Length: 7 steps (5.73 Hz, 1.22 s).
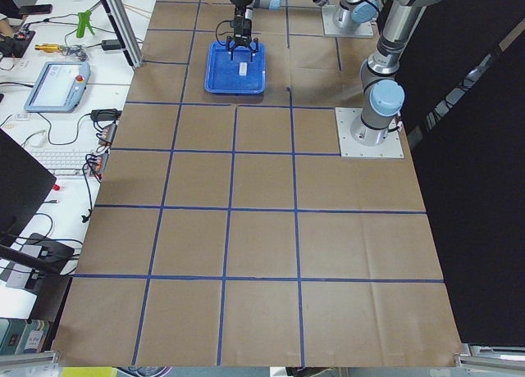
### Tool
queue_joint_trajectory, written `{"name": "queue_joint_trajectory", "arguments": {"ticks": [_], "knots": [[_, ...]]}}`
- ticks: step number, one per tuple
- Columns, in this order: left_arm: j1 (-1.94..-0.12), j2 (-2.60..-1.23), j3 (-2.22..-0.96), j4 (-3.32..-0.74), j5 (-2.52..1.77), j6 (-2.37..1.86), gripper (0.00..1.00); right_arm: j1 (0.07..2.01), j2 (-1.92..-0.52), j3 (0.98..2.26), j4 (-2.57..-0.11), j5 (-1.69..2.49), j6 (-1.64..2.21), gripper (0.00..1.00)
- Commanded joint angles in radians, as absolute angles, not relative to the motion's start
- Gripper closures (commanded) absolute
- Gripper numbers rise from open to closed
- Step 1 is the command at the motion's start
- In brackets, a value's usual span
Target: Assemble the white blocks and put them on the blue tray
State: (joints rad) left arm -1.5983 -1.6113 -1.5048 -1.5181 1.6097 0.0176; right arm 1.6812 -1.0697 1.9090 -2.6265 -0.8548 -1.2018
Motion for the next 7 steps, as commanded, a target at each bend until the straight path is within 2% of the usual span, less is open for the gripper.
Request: {"name": "queue_joint_trajectory", "arguments": {"ticks": [1,4,7], "knots": [[-1.598,-1.611,-1.505,-1.519,1.611,0.018,0.01,1.674,-1.142,1.837,-2.423,-0.950,-1.192,0.00],[-1.598,-1.609,-1.505,-1.519,1.611,0.018,0.01,1.645,-1.270,1.640,-1.972,-1.271,-0.966,0.00],[-1.598,-1.608,-1.505,-1.519,1.612,0.018,0.01,1.583,-1.363,1.542,-1.705,-1.539,-0.464,0.00]]}}
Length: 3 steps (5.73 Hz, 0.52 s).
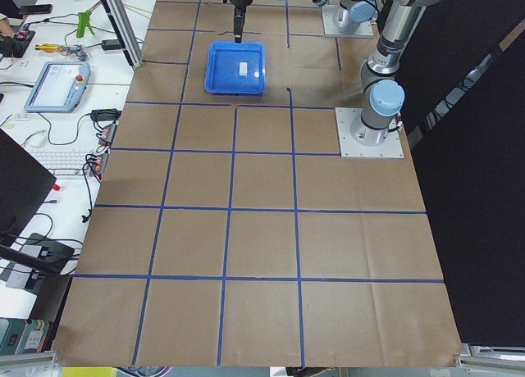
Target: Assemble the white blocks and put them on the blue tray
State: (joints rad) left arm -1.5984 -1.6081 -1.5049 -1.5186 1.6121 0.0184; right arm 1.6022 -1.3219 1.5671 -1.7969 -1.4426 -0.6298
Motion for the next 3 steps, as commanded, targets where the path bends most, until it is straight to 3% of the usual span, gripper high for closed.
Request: {"name": "queue_joint_trajectory", "arguments": {"ticks": [1,3], "knots": [[-1.598,-1.608,-1.505,-1.519,1.612,0.017,0.01,1.568,-1.408,1.534,-1.633,-1.572,-0.316,0.00],[-1.598,-1.608,-1.505,-1.519,1.612,0.018,0.01,1.560,-1.482,1.467,-1.477,-1.569,-0.091,0.00]]}}
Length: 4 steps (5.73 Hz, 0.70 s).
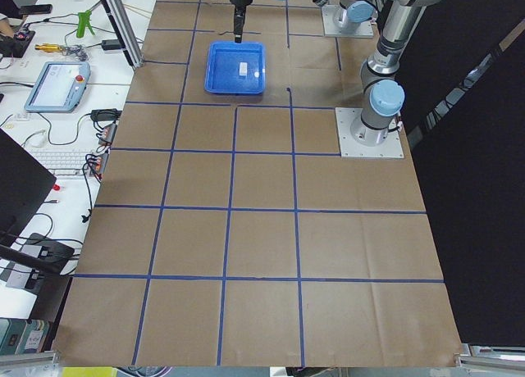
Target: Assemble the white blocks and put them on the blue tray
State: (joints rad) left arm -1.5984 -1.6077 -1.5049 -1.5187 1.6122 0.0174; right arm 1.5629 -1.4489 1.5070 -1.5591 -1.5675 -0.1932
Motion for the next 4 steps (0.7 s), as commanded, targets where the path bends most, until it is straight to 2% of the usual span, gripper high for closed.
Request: {"name": "queue_joint_trajectory", "arguments": {"ticks": [1,4], "knots": [[-1.598,-1.608,-1.505,-1.519,1.612,0.018,0.01,1.560,-1.485,1.441,-1.436,-1.566,-0.074,0.00],[-1.598,-1.606,-1.505,-1.519,1.612,0.017,0.01,1.560,-1.485,1.448,-1.436,-1.568,-0.074,0.00]]}}
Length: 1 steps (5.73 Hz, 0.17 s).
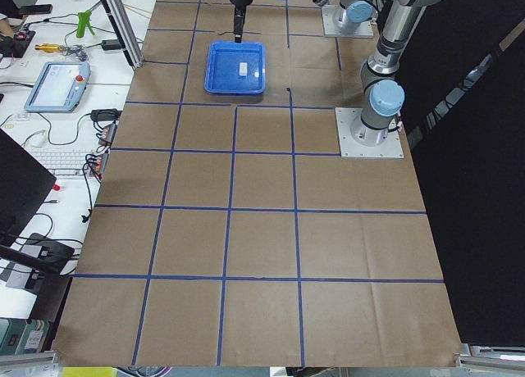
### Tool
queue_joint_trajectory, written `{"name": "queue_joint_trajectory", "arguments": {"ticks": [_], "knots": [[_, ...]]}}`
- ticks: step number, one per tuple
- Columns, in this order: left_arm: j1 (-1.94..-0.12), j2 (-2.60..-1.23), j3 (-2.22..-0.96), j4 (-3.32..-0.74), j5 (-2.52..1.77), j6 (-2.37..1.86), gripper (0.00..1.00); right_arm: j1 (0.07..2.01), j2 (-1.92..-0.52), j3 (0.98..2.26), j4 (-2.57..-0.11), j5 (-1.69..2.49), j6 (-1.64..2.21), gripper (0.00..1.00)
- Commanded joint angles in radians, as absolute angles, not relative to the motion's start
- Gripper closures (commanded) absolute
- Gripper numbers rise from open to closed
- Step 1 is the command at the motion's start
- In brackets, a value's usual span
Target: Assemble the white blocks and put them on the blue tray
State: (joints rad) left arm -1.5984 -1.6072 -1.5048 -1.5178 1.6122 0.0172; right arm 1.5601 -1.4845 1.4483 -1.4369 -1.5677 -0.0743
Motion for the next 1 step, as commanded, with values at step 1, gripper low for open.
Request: {"name": "queue_joint_trajectory", "arguments": {"ticks": [1], "knots": [[-1.598,-1.606,-1.505,-1.519,1.612,0.017,0.01,1.560,-1.485,1.450,-1.436,-1.568,-0.072,0.00]]}}
